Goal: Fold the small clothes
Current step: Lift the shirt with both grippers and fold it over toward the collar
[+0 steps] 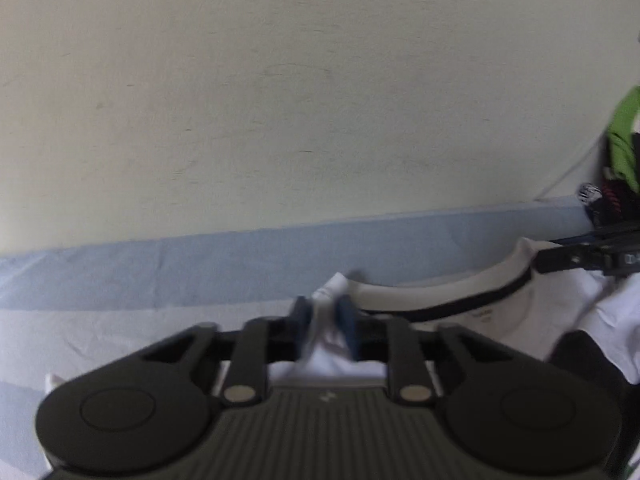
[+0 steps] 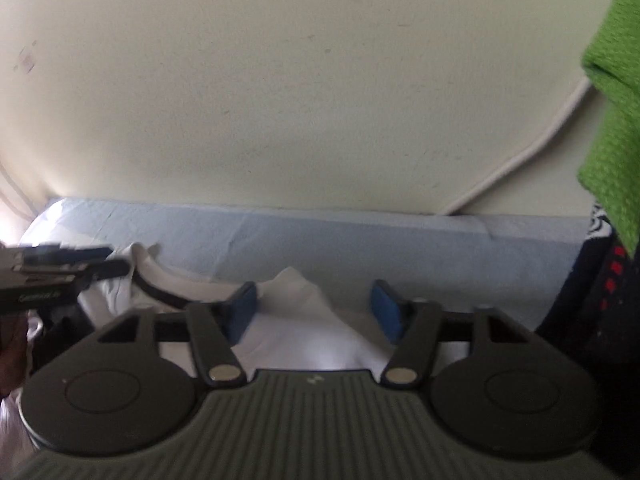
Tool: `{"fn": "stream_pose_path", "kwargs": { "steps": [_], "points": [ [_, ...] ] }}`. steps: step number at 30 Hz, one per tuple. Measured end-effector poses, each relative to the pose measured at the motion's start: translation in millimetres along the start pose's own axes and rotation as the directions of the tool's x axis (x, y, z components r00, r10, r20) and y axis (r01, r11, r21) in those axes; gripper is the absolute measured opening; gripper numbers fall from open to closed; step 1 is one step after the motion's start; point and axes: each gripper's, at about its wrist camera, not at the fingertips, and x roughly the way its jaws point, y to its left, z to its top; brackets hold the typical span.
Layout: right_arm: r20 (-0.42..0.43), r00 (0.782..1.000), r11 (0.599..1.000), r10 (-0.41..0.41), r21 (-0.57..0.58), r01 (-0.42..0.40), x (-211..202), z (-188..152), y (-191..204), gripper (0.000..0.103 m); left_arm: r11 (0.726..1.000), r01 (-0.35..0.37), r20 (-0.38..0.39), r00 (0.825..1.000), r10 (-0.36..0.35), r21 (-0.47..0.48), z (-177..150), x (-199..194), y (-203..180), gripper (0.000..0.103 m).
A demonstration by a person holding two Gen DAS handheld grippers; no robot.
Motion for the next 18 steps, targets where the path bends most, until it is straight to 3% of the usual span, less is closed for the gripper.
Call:
{"fn": "stream_pose_path", "kwargs": {
  "steps": [1, 5, 10, 13, 18],
  "points": [
    [-0.004, 1.0, 1.0, 0.02, -0.014, -0.02, -2, -4, 2, 0.01, 1.0, -0.003, 0.007, 1.0, 0.003, 0.004, -2, -4, -4, 0.008],
    [0.065, 0.998, 0.998, 0.004, -0.068, 0.0, -27, -18, 20, 0.009, 1.0, 0.022, 0.069, 0.997, -0.021, -0.006, -9, -40, -15, 0.008],
    [0.206, 0.978, 0.994, 0.041, -0.109, -0.018, -108, -27, 51, 0.009, 0.997, 0.074, 0.214, 0.974, -0.076, 0.017, -27, -127, -28, 0.008],
    [0.256, 0.965, 0.986, 0.056, -0.169, -0.012, -163, -48, 75, 0.009, 0.994, 0.101, 0.292, 0.951, -0.106, 0.032, -59, -184, -35, 0.008],
    [0.288, 0.956, 0.969, 0.053, -0.248, 0.021, -225, -116, 107, 0.009, 0.989, 0.146, 0.364, 0.921, -0.141, 0.014, -132, -252, -39, 0.008]
  ]
}}
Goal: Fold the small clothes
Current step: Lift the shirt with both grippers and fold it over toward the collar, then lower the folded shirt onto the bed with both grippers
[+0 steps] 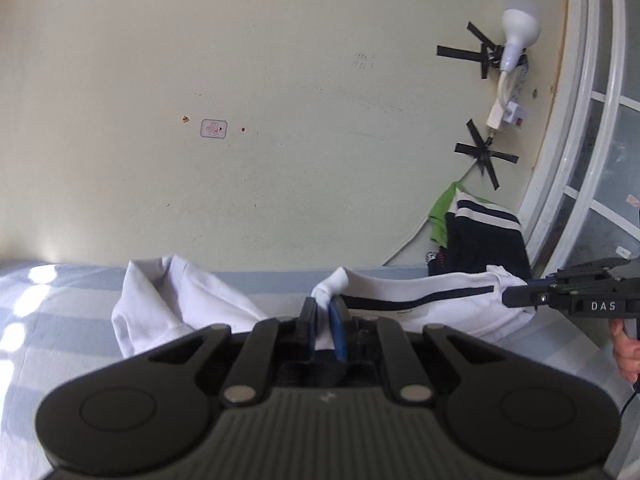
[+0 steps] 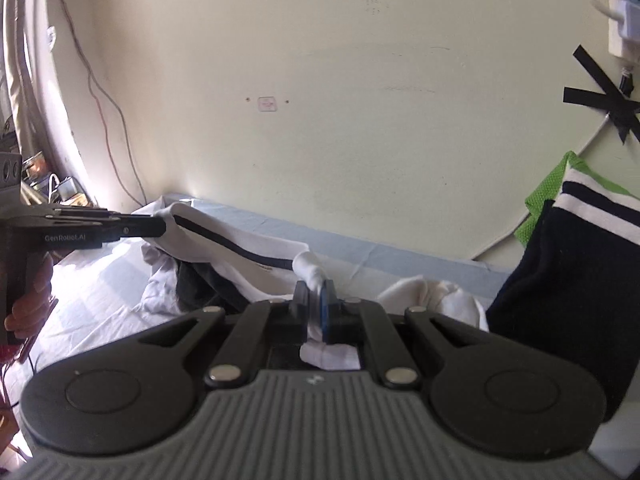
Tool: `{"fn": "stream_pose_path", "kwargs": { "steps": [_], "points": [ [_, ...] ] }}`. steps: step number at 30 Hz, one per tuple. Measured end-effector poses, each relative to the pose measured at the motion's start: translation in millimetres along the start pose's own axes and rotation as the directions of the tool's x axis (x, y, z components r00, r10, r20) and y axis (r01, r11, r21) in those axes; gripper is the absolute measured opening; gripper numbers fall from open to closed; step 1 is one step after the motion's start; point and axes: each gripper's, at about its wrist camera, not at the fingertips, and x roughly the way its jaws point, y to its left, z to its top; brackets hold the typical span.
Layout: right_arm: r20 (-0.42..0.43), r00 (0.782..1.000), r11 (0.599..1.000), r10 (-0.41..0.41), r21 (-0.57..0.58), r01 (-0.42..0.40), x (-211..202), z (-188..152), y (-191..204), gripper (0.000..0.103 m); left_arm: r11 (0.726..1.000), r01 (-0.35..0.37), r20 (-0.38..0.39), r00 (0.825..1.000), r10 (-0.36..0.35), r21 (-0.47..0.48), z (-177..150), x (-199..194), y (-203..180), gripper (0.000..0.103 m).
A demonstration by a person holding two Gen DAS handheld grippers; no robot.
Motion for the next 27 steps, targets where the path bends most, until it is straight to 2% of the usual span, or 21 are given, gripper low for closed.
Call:
{"fn": "stream_pose_path", "kwargs": {
  "steps": [5, 8, 10, 12, 13, 15, 16, 17, 18, 19, 21, 22, 23, 25, 27],
  "points": [
    [0.009, 0.999, 0.999, -0.034, 0.019, 0.034, -29, -76, 41, 0.009, 0.999, 0.029, 0.0, 1.0, -0.029, -0.046, -67, -68, -12, 0.008],
    [0.01, 0.998, 0.994, -0.063, 0.092, 0.062, -37, -128, 60, 0.009, 0.995, 0.03, -0.058, 0.998, -0.036, -0.093, -109, -85, -14, 0.011],
    [-0.007, 0.996, 0.986, -0.092, 0.14, 0.092, -32, -156, 67, 0.01, 0.994, 0.004, -0.132, 0.991, -0.019, -0.11, -134, -85, -12, 0.013],
    [-0.057, 0.993, 0.978, -0.107, 0.175, 0.116, -25, -173, 64, 0.015, 0.99, 0.01, -0.175, 0.984, -0.035, -0.139, -144, -88, -8, 0.013],
    [-0.063, 0.994, 0.974, -0.087, 0.203, 0.098, -28, -175, 60, 0.016, 0.989, 0.022, -0.171, 0.984, -0.047, -0.149, -144, -95, -6, 0.014],
    [0.0, 0.999, 0.968, -0.033, 0.249, 0.032, -49, -172, 53, 0.023, 0.99, 0.011, -0.095, 0.995, -0.025, -0.139, -137, -119, -1, 0.022],
    [0.059, 0.998, 0.967, -0.027, 0.255, 0.011, -66, -169, 51, 0.032, 0.991, -0.01, -0.041, 0.999, 0.005, -0.137, -130, -130, 2, 0.032],
    [0.114, 0.992, 0.968, -0.046, 0.252, 0.016, -80, -164, 48, 0.037, 0.989, -0.029, 0.001, 1.0, 0.03, -0.144, -124, -139, 7, 0.038],
    [0.161, 0.983, 0.968, -0.086, 0.248, 0.044, -90, -157, 44, 0.045, 0.986, -0.057, 0.042, 0.997, 0.064, -0.159, -117, -145, 12, 0.047],
    [0.194, 0.971, 0.964, -0.137, 0.252, 0.085, -96, -154, 40, 0.049, 0.979, -0.099, 0.058, 0.992, 0.111, -0.178, -108, -142, 16, 0.052],
    [0.215, 0.949, 0.941, -0.232, 0.296, 0.163, -98, -145, 27, 0.057, 0.952, -0.209, 0.032, 0.975, 0.222, -0.222, -101, -134, 31, 0.052],
    [0.225, 0.94, 0.927, -0.255, 0.333, 0.171, -96, -143, 18, 0.063, 0.936, -0.254, 0.013, 0.964, 0.265, -0.243, -100, -129, 39, 0.053],
    [0.23, 0.94, 0.918, -0.253, 0.365, 0.158, -91, -142, 10, 0.065, 0.929, -0.268, -0.007, 0.961, 0.275, -0.256, -101, -123, 46, 0.055],
    [0.204, 0.952, 0.894, -0.228, 0.431, 0.122, -72, -144, -3, 0.068, 0.921, -0.277, -0.074, 0.961, 0.267, -0.275, -109, -109, 59, 0.056],
    [0.169, 0.969, 0.886, -0.181, 0.456, 0.086, -52, -153, -7, 0.065, 0.926, -0.259, -0.145, 0.963, 0.226, -0.275, -118, -92, 65, 0.043]
  ]
}}
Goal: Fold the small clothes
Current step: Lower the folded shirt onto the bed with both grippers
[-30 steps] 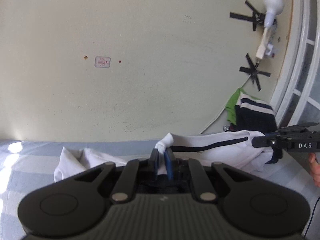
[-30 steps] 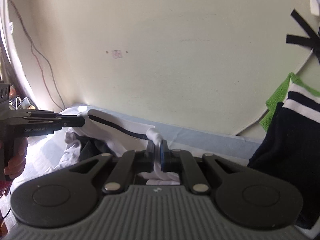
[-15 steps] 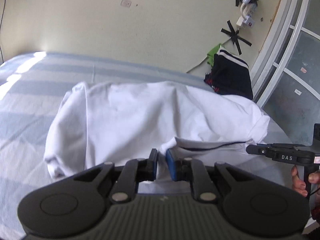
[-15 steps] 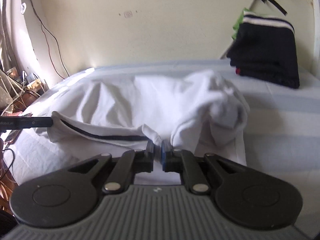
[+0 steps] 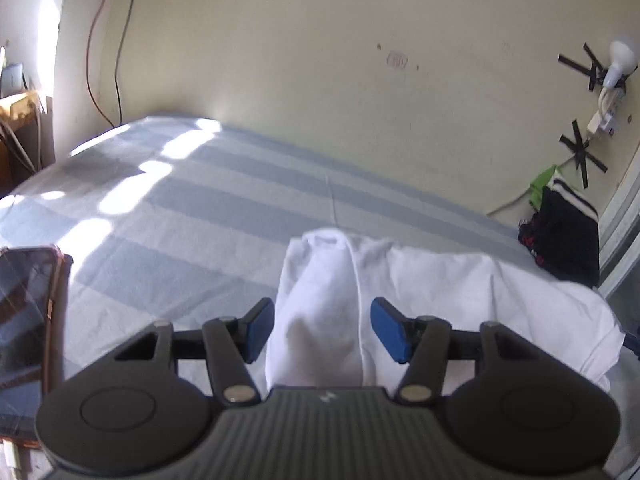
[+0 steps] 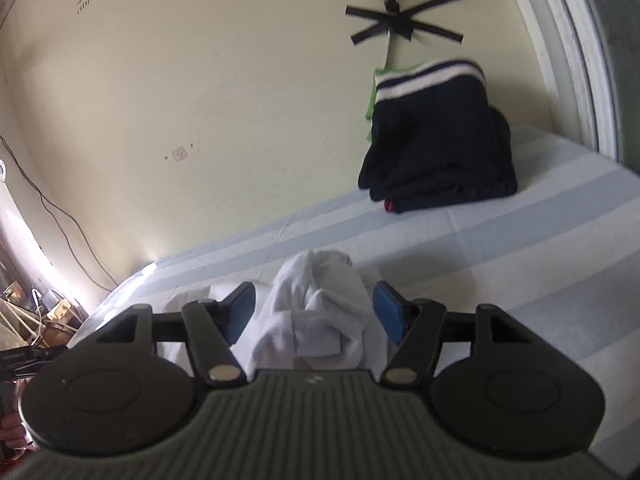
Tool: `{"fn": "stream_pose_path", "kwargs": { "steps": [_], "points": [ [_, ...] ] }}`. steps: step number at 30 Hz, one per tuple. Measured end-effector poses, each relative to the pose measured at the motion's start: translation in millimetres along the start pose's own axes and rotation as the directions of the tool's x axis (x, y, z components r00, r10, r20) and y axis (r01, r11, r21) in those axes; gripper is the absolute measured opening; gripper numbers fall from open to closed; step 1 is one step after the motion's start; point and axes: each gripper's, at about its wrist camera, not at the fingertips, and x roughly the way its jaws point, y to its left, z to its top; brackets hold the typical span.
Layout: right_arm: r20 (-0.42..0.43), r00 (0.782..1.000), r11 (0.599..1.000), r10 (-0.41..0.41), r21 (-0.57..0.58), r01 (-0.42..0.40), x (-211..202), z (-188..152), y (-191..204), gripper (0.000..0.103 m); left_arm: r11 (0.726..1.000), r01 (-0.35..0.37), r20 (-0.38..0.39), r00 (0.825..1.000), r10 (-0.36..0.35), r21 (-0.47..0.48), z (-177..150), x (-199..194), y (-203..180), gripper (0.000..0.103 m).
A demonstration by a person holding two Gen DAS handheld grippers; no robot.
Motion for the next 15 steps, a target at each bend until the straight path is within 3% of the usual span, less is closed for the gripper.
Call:
{"fn": "stream_pose_path", "kwargs": {
  "steps": [1, 2, 3, 8, 10, 12, 14, 15],
  "points": [
    [-0.044, 0.999, 1.0, 0.004, 0.002, -0.004, 9, -6, -2, 0.04, 1.0, 0.022, -0.045, 0.999, -0.021, 0.008, -3, 9, 0, 0.017],
    [-0.087, 0.996, 1.0, -0.002, -0.002, 0.001, 17, -11, -2, 0.025, 1.0, 0.027, -0.071, 0.997, -0.026, 0.013, -4, 15, -1, 0.008],
    [-0.113, 0.993, 1.0, -0.015, -0.007, 0.015, 20, -16, -1, 0.023, 1.0, 0.015, -0.077, 0.997, -0.014, 0.015, -3, 17, 0, 0.008],
    [-0.083, 0.996, 0.999, -0.036, -0.01, 0.036, -6, -28, -11, 0.021, 0.999, -0.025, -0.024, 0.999, 0.024, -0.026, 18, 8, 21, 0.006],
    [-0.145, 0.987, 0.998, -0.063, 0.017, 0.066, 3, -42, -22, 0.017, 0.998, -0.055, -0.075, 0.996, 0.054, -0.013, 17, 24, 22, 0.007],
    [-0.124, 0.991, 0.999, -0.043, 0.007, 0.044, -1, -52, -25, 0.017, 0.995, -0.095, -0.106, 0.99, 0.098, 0.035, 8, 34, 14, 0.011],
    [-0.129, 0.991, 0.999, -0.045, -0.027, 0.042, -9, -44, -18, 0.029, 0.987, -0.124, -0.07, 0.989, 0.131, 0.102, 3, 25, 3, 0.016],
    [-0.103, 0.994, 0.998, -0.046, -0.041, 0.042, -16, -39, -17, 0.042, 0.986, -0.128, -0.049, 0.99, 0.134, 0.107, 4, 16, 2, 0.018]
  ]
}}
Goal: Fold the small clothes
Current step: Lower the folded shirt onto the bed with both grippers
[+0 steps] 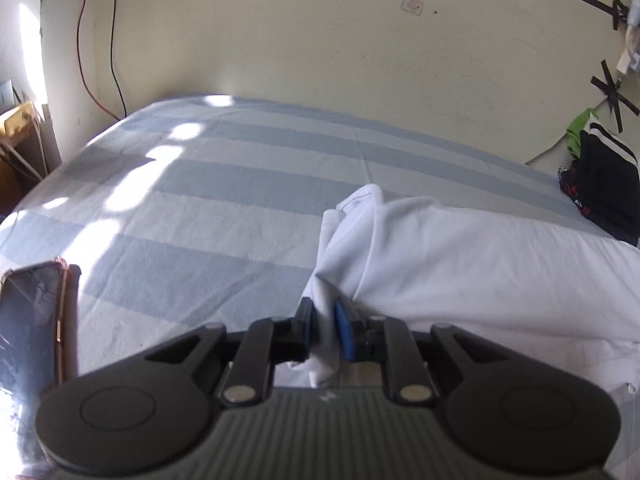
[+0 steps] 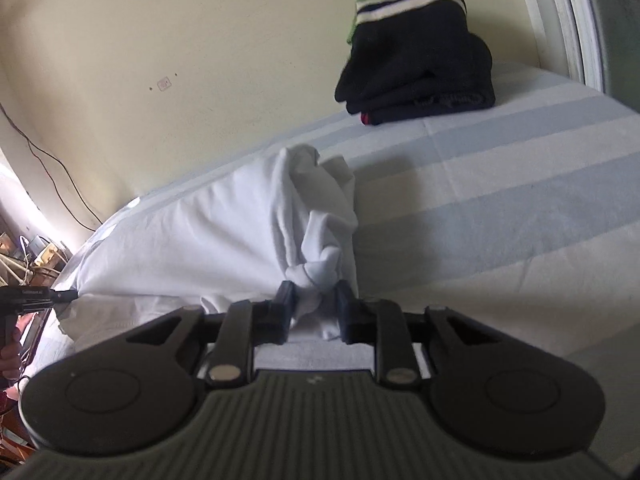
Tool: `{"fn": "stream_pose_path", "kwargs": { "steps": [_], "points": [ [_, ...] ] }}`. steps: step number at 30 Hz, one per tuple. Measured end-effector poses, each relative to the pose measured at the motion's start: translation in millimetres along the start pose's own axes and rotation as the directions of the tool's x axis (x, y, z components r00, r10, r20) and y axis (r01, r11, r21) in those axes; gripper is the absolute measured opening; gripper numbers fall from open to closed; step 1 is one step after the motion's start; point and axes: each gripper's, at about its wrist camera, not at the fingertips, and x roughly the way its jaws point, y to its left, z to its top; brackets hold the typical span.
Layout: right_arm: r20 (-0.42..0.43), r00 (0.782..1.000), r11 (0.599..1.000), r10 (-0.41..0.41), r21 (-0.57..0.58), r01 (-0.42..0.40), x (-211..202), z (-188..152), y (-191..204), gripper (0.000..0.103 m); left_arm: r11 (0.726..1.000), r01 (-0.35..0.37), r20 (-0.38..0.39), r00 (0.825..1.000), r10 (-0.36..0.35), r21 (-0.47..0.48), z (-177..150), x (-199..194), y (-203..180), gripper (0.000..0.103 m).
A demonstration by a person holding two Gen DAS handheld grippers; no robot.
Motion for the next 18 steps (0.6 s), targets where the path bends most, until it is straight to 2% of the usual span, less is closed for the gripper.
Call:
{"fn": "stream_pose_path", "kwargs": {
  "steps": [1, 2, 4, 7, 10, 11, 13, 14, 15, 16, 17, 18],
  "points": [
    [0.047, 0.999, 1.0, -0.012, -0.012, 0.012, -11, 2, 0, 0.048, 1.0, -0.002, 0.039, 0.999, 0.003, -0.016, 2, -13, 3, 0.024],
    [0.086, 0.996, 0.999, -0.026, -0.024, 0.029, -20, 7, 1, 0.048, 0.999, 0.005, 0.081, 0.997, -0.002, -0.039, 5, -25, 7, 0.028],
    [0.142, 0.989, 0.998, -0.035, -0.054, 0.043, -29, 21, 7, 0.048, 0.996, 0.051, 0.154, 0.987, -0.039, -0.073, 13, -44, 9, 0.028],
    [0.164, 0.986, 0.993, 0.008, -0.117, 0.012, -16, 37, 31, 0.048, 0.99, 0.134, 0.196, 0.973, -0.124, -0.039, 25, -48, -10, 0.028],
    [0.106, 0.992, 0.982, 0.07, -0.18, -0.05, 23, 40, 64, 0.047, 0.978, 0.206, 0.154, 0.966, -0.208, 0.03, 26, -18, -42, 0.028],
    [0.079, 0.993, 0.978, 0.086, -0.197, -0.069, 36, 38, 72, 0.046, 0.977, 0.21, 0.133, 0.968, -0.214, 0.044, 26, -6, -48, 0.028],
    [0.008, 0.998, 0.977, 0.062, -0.206, -0.059, 66, 34, 77, 0.044, 0.982, 0.182, 0.066, 0.98, -0.185, 0.053, 29, 30, -55, 0.028],
    [-0.022, 0.999, 0.981, 0.032, -0.191, -0.036, 77, 31, 72, 0.043, 0.986, 0.155, 0.045, 0.986, -0.158, 0.052, 31, 45, -55, 0.022],
    [-0.032, 0.999, 0.984, 0.013, -0.179, -0.018, 84, 29, 62, 0.035, 0.99, 0.134, 0.013, 0.991, -0.135, 0.038, 33, 63, -51, 0.017],
    [-0.035, 0.999, 0.987, -0.017, -0.16, 0.011, 88, 27, 49, 0.014, 0.991, 0.134, -0.017, 0.991, -0.134, 0.005, 35, 81, -43, 0.006],
    [-0.026, 0.999, 0.995, -0.018, -0.099, 0.015, 86, 25, 33, 0.003, 0.987, 0.161, 0.003, 0.987, -0.161, -0.024, 37, 85, -37, 0.006],
    [-0.026, 1.0, 1.0, -0.004, -0.02, 0.003, 81, 24, 19, 0.001, 0.978, 0.195, -0.009, 0.98, -0.196, -0.072, 41, 89, -29, 0.006]
  ]
}}
